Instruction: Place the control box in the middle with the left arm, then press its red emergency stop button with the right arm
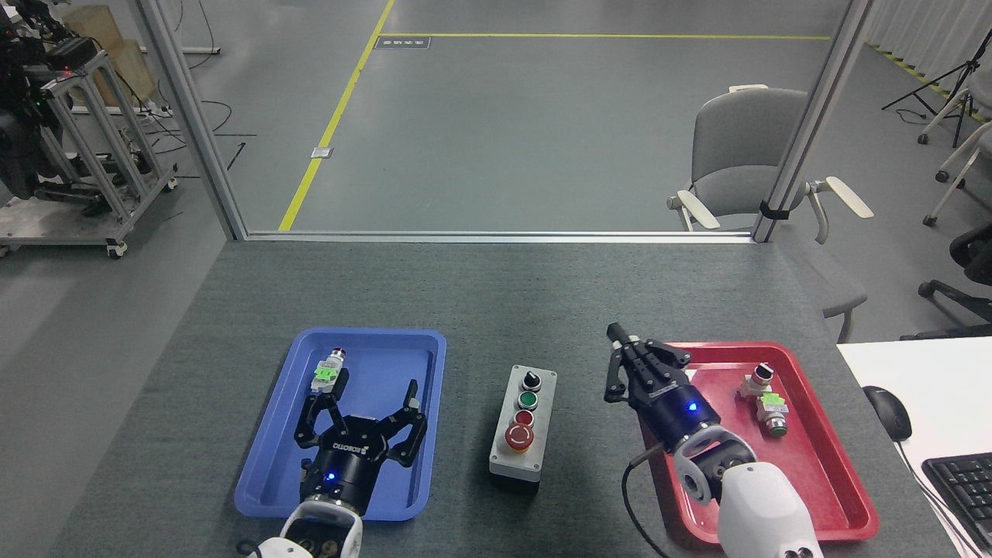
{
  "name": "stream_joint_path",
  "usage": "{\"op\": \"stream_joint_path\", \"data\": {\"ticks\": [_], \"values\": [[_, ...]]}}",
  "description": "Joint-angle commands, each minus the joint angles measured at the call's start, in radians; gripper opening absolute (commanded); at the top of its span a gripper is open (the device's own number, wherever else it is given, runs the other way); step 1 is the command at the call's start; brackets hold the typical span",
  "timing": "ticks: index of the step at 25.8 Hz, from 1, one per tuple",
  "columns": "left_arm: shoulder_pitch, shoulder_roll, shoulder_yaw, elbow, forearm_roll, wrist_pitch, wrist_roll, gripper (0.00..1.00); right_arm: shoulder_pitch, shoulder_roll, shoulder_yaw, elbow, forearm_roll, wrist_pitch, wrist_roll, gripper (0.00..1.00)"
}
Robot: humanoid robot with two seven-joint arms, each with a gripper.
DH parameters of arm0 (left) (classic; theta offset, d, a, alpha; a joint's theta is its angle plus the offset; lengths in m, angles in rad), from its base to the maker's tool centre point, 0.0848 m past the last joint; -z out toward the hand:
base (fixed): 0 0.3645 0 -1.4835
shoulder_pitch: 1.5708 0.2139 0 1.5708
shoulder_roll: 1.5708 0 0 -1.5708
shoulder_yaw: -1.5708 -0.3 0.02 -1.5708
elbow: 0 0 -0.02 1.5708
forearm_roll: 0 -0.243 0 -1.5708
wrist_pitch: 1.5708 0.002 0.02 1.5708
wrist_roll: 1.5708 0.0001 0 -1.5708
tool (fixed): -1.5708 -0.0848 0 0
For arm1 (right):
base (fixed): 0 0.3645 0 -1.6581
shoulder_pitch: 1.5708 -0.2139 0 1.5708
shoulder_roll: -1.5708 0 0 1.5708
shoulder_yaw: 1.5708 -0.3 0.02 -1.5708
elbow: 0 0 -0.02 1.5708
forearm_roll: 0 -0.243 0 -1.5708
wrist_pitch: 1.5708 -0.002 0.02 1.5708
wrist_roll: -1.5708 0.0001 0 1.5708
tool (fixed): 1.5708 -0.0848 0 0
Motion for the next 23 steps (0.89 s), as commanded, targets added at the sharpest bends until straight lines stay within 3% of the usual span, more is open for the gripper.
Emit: {"op": "stream_joint_path", "data": {"ticks": [1,9,15,23], "values": [[0.025,0.023,0.093,-0.012,0.001,-0.088,0.0,0.99,-0.002,0.005,0.092,0.02,0.002,-0.061,0.003,0.0],[0.043,0.015,0.123,-0.012,0.002,-0.103,-0.002,0.99,0.008,0.054,0.167,0.021,0.002,-0.072,0.003,0.0],[0.045,0.012,0.127,-0.018,0.004,-0.103,-0.063,1.0,0.011,0.059,0.198,0.061,0.003,-0.072,0.005,0.0],[0.069,0.021,0.163,-0.067,0.001,-0.106,-0.063,1.0,0.011,0.063,0.221,0.104,0.003,-0.072,0.005,0.0]]}}
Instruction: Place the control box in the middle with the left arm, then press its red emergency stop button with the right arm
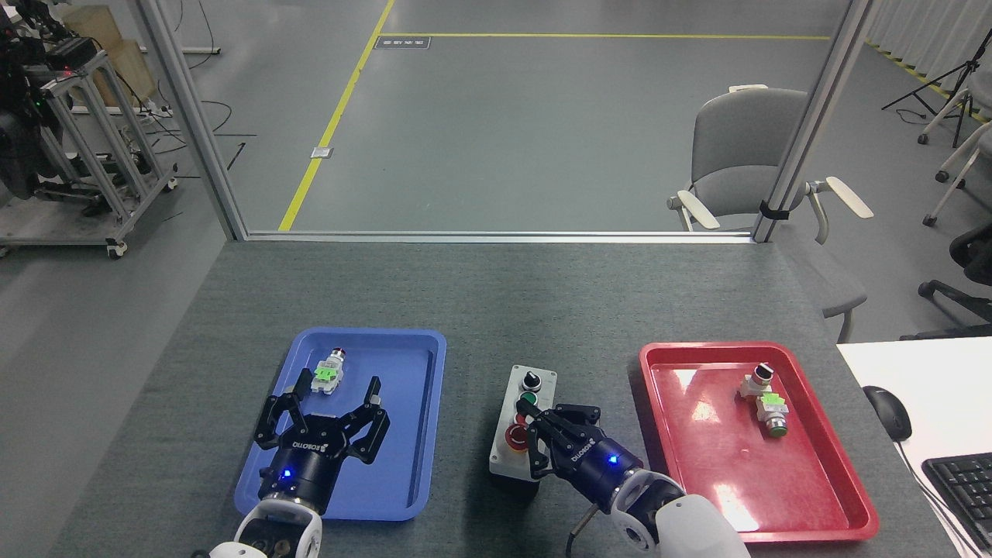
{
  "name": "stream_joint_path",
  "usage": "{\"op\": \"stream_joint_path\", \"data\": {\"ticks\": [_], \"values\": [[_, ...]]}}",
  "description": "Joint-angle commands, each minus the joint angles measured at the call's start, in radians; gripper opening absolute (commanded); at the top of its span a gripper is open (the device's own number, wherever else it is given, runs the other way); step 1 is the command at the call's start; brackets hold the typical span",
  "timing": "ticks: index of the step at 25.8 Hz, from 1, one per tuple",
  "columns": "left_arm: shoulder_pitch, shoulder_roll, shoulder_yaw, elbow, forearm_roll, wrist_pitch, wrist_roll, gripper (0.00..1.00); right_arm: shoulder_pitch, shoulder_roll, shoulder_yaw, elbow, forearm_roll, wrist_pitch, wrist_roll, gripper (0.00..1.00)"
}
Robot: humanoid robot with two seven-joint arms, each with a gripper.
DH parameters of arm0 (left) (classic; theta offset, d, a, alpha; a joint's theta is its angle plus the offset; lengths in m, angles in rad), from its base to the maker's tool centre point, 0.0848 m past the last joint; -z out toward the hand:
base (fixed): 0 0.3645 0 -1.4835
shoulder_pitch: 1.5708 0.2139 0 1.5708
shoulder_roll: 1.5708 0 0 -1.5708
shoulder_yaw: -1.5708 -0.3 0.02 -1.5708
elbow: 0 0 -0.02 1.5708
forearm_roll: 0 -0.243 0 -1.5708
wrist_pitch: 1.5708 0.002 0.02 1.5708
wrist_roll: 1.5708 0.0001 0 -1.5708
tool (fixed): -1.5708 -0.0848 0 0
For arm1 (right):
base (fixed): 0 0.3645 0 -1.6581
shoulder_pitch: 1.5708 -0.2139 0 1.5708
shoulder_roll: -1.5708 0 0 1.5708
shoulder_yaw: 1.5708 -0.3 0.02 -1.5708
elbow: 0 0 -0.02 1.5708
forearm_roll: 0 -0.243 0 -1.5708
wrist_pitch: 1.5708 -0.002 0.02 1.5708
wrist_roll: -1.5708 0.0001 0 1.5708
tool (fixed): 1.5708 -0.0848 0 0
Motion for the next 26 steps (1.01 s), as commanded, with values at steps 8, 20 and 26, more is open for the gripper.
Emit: {"op": "stream_joint_path", "data": {"ticks": [8,20,26], "values": [[-0.001,0.0,0.052,-0.05,0.0,-0.081,0.003,1.0,0.0,0.002,0.044,0.021,0.002,-0.001,0.002,0.0],[0.03,0.052,0.141,0.028,0.0,-0.156,0.028,1.0,0.001,0.018,0.046,0.056,0.002,-0.001,0.122,0.0],[0.031,0.052,0.144,0.056,-0.002,-0.18,0.045,1.0,0.0,0.034,0.04,0.072,0.0,0.001,0.129,0.0]]}}
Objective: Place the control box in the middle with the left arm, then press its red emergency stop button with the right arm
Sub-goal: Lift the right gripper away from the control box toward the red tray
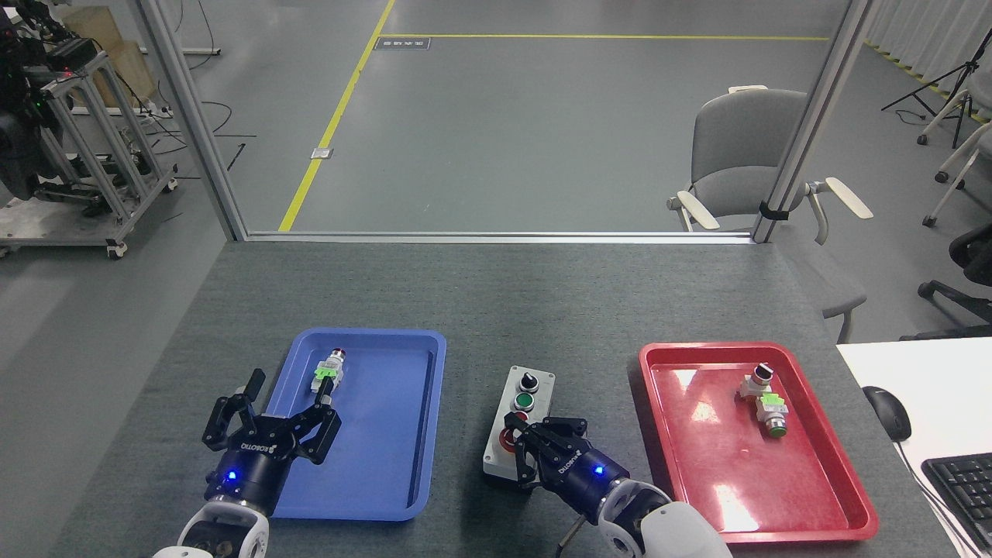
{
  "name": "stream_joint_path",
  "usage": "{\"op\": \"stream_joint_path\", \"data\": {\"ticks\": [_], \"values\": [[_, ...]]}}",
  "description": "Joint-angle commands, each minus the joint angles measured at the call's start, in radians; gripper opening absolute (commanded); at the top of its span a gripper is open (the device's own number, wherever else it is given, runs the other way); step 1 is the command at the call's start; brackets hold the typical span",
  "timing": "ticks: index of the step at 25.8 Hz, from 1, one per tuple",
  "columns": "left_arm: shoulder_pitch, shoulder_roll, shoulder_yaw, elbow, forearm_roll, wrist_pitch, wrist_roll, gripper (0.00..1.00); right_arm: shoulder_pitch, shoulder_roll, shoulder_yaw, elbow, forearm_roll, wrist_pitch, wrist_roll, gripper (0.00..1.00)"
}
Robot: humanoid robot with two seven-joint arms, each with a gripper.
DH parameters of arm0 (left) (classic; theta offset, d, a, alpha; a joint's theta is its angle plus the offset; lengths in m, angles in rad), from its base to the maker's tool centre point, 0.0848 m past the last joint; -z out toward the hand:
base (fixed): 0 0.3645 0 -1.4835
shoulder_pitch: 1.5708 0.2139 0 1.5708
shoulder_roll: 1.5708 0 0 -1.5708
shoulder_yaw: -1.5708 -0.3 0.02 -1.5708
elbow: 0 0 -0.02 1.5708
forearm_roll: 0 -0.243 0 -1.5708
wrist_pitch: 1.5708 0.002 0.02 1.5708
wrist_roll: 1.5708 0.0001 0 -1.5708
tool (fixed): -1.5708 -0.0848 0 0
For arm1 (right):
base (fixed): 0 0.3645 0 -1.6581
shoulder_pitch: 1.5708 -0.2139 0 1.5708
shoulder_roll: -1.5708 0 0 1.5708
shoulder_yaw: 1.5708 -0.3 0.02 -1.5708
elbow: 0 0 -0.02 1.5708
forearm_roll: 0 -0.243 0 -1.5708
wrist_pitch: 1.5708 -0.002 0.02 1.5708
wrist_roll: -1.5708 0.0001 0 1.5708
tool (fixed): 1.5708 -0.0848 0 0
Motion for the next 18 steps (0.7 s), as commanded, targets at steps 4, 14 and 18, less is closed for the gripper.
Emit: {"op": "stream_joint_path", "data": {"ticks": [4,14,18], "values": [[0.004,0.001,0.005,0.009,0.006,-0.02,0.021,1.0,-0.011,0.007,-0.013,-0.013,-0.017,-0.002,0.108,0.0],[-0.01,-0.028,0.006,0.012,0.006,-0.02,0.018,1.0,-0.05,-0.009,-0.363,-0.122,-0.102,0.001,0.105,0.99],[-0.012,-0.031,0.006,0.023,0.003,-0.017,0.012,1.0,-0.051,-0.056,-0.506,-0.125,-0.104,0.014,0.105,0.99]]}}
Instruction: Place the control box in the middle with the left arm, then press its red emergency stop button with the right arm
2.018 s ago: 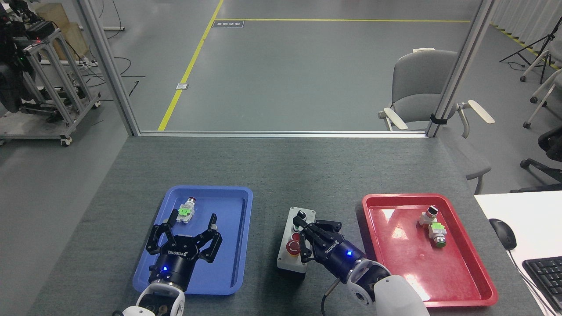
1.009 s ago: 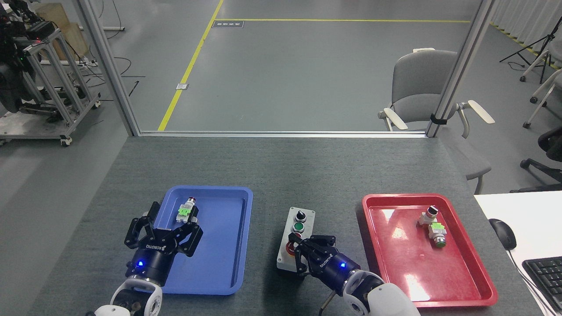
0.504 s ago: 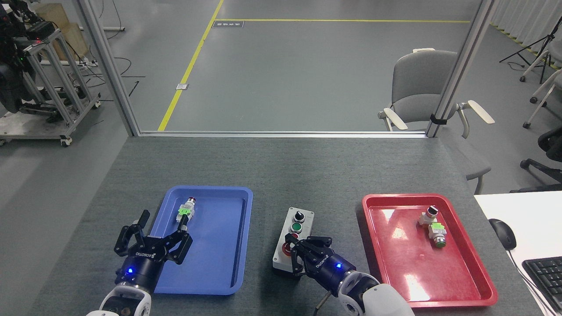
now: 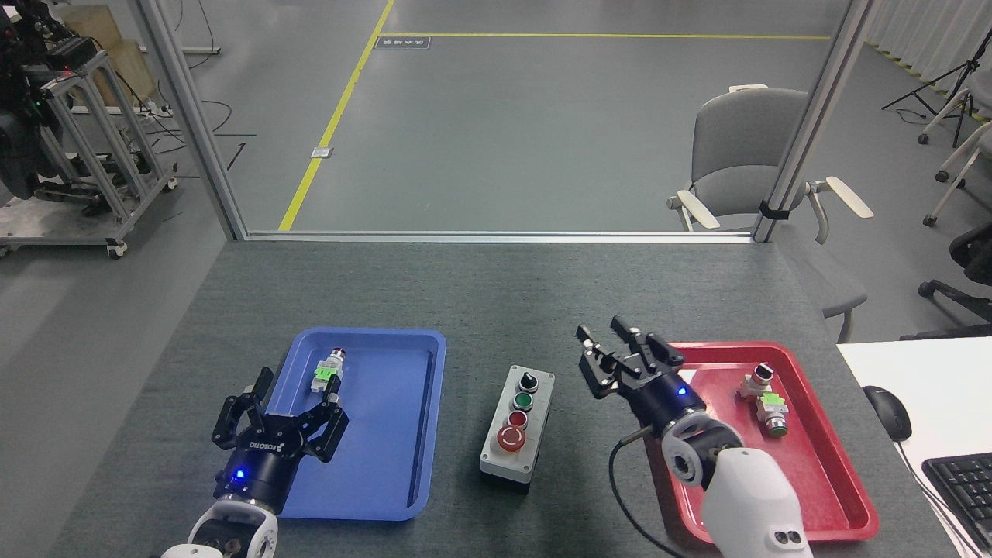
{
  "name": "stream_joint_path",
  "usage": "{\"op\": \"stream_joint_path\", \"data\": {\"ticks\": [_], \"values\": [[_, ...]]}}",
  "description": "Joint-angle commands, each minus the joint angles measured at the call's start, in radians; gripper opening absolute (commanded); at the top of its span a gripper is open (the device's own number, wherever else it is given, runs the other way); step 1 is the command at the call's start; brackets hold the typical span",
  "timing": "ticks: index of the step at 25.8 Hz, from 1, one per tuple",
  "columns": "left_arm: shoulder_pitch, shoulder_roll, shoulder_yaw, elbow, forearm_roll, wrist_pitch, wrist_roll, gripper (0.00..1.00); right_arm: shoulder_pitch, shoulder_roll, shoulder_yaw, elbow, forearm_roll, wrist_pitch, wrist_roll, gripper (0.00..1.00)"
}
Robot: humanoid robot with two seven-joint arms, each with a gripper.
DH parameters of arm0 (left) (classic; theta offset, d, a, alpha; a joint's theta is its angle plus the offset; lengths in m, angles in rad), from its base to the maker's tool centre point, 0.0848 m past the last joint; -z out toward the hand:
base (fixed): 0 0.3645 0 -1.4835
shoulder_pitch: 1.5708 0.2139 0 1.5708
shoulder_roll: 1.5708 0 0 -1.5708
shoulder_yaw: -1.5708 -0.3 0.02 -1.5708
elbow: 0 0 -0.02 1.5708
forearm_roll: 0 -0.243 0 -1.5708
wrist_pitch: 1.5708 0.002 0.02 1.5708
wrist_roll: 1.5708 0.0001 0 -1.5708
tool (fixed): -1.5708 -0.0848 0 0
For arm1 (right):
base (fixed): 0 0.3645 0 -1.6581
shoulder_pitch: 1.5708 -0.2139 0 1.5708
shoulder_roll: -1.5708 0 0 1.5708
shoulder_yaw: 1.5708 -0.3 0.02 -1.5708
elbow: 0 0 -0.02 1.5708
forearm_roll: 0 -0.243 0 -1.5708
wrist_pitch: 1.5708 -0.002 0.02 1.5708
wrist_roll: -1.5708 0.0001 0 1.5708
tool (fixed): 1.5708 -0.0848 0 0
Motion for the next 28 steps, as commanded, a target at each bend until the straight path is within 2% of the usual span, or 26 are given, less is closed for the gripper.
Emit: {"op": "stream_joint_path", "data": {"ticks": [1,4,6,12,16,28], "values": [[-0.001,-0.002,0.0,0.005,-0.001,0.001,-0.006,1.0,0.0,-0.051,-0.125,-0.012,-0.006,0.017,-0.002,0.99],[-0.001,-0.004,0.0,0.005,-0.001,0.001,-0.006,1.0,0.009,-0.108,-0.189,-0.027,-0.006,0.024,-0.004,0.99],[-0.001,-0.004,0.0,0.005,-0.001,0.0,-0.006,1.0,0.02,-0.12,-0.232,-0.028,-0.006,0.038,-0.004,0.99],[-0.004,-0.004,0.0,0.007,0.001,-0.003,-0.004,1.0,0.089,-0.126,-0.314,-0.027,-0.003,0.052,-0.002,0.99],[-0.004,-0.004,0.0,0.007,0.001,-0.005,-0.006,1.0,0.106,-0.124,-0.358,-0.027,-0.004,0.058,-0.001,0.99],[-0.004,-0.004,0.0,0.007,0.002,-0.005,-0.006,1.0,0.126,-0.126,-0.363,-0.025,-0.006,0.051,-0.002,0.99]]}}
